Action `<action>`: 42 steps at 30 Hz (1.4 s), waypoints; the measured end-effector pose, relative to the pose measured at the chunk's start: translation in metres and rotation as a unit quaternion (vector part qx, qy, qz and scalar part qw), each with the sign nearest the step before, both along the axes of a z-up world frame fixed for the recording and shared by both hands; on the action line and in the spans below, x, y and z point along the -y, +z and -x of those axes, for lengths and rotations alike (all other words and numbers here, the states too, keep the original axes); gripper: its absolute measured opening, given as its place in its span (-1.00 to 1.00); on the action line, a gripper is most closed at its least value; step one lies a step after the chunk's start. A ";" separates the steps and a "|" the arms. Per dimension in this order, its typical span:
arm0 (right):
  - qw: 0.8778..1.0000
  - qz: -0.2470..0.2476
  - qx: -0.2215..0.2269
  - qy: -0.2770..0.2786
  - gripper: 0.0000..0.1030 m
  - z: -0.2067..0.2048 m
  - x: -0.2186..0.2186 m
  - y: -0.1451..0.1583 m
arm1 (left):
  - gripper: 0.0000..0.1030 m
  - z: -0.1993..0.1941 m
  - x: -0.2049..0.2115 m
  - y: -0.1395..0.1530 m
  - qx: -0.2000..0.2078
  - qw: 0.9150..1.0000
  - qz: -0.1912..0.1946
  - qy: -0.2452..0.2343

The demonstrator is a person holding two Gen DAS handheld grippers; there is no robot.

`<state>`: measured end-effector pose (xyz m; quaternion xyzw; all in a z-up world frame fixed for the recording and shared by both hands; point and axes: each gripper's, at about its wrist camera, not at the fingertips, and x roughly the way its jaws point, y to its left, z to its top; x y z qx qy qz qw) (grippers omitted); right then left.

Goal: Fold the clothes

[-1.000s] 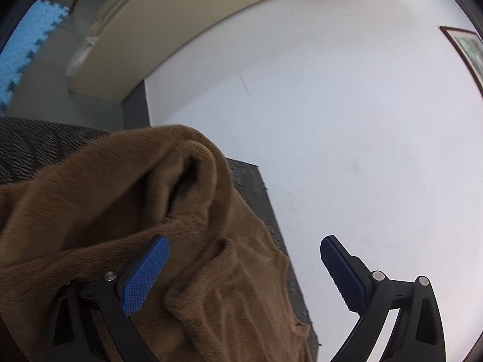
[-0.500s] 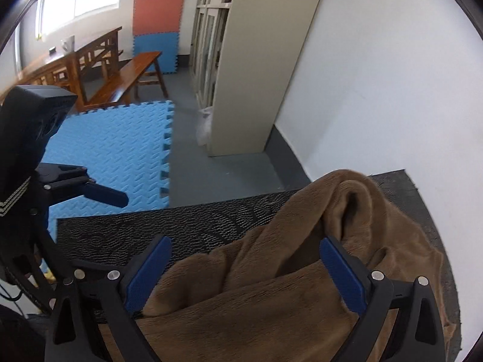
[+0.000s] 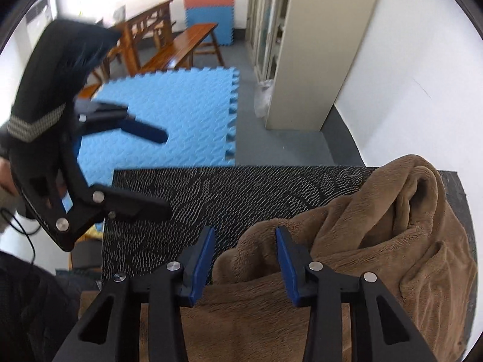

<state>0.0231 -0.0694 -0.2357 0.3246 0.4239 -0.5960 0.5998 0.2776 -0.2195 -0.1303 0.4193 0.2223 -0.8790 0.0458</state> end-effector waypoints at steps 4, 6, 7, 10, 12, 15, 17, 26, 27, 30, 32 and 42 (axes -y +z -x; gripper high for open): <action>0.999 -0.027 -0.020 -0.007 -0.15 -0.004 0.000 -0.010 | 0.99 0.003 -0.005 0.002 -0.007 1.000 0.006 -0.009; 0.999 -0.034 -0.022 -0.016 -0.15 -0.002 -0.001 -0.014 | 0.99 0.005 -0.009 0.003 -0.010 1.000 0.011 -0.014; 0.999 -0.033 -0.016 -0.021 -0.15 -0.001 -0.002 -0.014 | 0.99 0.006 -0.010 0.004 -0.011 1.000 0.011 -0.016; 0.999 -0.024 0.004 -0.041 -0.25 0.006 -0.004 -0.011 | 0.99 0.009 -0.013 0.005 -0.016 1.000 0.008 -0.021; 0.998 -0.009 0.021 -0.057 -0.32 0.013 -0.005 -0.005 | 0.99 0.011 -0.013 0.006 -0.019 1.000 0.008 -0.022; 0.996 0.013 0.045 -0.082 -0.44 0.023 -0.005 0.005 | 0.99 0.012 -0.014 0.007 -0.022 1.000 0.006 -0.021; 0.993 0.030 0.063 -0.098 -0.55 0.031 -0.005 0.012 | 0.99 0.014 -0.014 0.009 -0.025 0.999 0.005 -0.021; 0.961 0.178 0.117 -0.177 -0.91 0.082 -0.018 0.091 | 0.99 0.031 -0.016 0.020 -0.043 0.998 0.006 -0.035; 0.960 0.177 0.123 -0.177 -0.91 0.084 -0.021 0.095 | 0.99 0.033 -0.017 0.020 -0.043 0.998 0.001 -0.041; 0.967 0.149 0.144 -0.151 -0.90 0.081 -0.028 0.090 | 0.99 0.035 -0.014 0.013 -0.036 0.997 -0.030 -0.055; 0.970 0.130 0.155 -0.136 -0.78 0.079 -0.033 0.085 | 0.99 0.031 -0.008 0.006 -0.028 0.997 -0.052 -0.054; 0.959 0.126 0.153 -0.202 -0.52 0.095 -0.058 0.061 | 0.99 0.055 -0.013 -0.011 -0.070 0.954 -0.260 -0.129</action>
